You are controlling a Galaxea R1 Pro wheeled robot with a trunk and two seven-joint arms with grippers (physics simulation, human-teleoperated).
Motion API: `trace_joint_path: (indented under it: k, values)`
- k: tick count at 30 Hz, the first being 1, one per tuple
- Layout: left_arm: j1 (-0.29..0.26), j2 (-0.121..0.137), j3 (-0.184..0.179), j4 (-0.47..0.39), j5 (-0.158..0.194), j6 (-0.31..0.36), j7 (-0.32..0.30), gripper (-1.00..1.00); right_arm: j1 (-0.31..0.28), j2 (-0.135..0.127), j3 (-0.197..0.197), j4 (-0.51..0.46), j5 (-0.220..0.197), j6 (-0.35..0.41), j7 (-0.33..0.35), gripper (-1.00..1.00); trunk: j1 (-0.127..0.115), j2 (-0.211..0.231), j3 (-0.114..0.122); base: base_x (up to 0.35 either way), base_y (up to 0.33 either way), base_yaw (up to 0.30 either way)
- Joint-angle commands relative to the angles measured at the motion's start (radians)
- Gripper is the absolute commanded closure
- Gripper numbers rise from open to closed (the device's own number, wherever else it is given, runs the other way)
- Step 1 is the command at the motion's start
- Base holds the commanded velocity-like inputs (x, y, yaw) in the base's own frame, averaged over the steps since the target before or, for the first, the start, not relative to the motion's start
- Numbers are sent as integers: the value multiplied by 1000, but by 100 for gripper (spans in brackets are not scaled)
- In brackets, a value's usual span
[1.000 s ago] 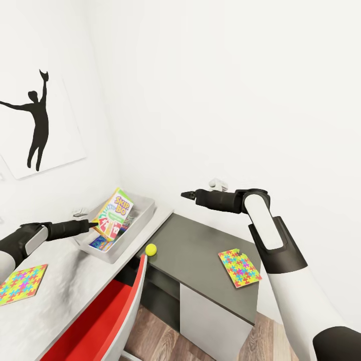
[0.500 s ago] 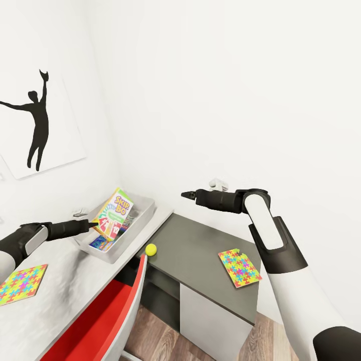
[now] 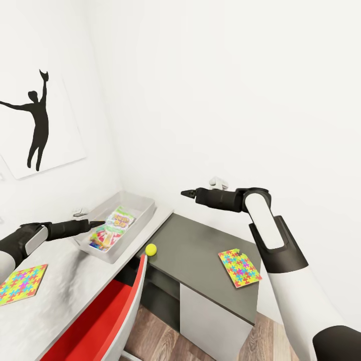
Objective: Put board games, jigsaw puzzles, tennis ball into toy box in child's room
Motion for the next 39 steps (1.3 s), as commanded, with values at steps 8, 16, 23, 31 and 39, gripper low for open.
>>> trace_joint_path:
  k: [8, 16, 23, 31, 39]
  values:
    - [-1, 1, -5, -1, 9, 9, -1, -100, -1, -3, 0, -23, -10, 2, -10, -100, 1, -2, -2, 0, 0, 0]
    - [-1, 1, -5, -1, 13, 11, -1, -100, -1, -5, 0, -23, -11, 2, -10, -100, 1, -2, -2, 0, 0, 0]
    - [-1, 3, 4, -6, 22, 41, -13, -100, -1, -6, -1, -22, -13, 2, -10, -100, 1, -2, -2, 0, 0, 0]
    - [-1, 14, 37, -50, 23, 192, -45, -100, -1, -8, -2, -22, -16, 2, -10, -100, 1, -2, -2, 0, 0, 0]
    - [-1, 81, 124, -245, 21, 440, -102, -100, -1, -7, -2, -21, -18, 2, -10, -100, 1, -2, -2, 0, 0, 0]
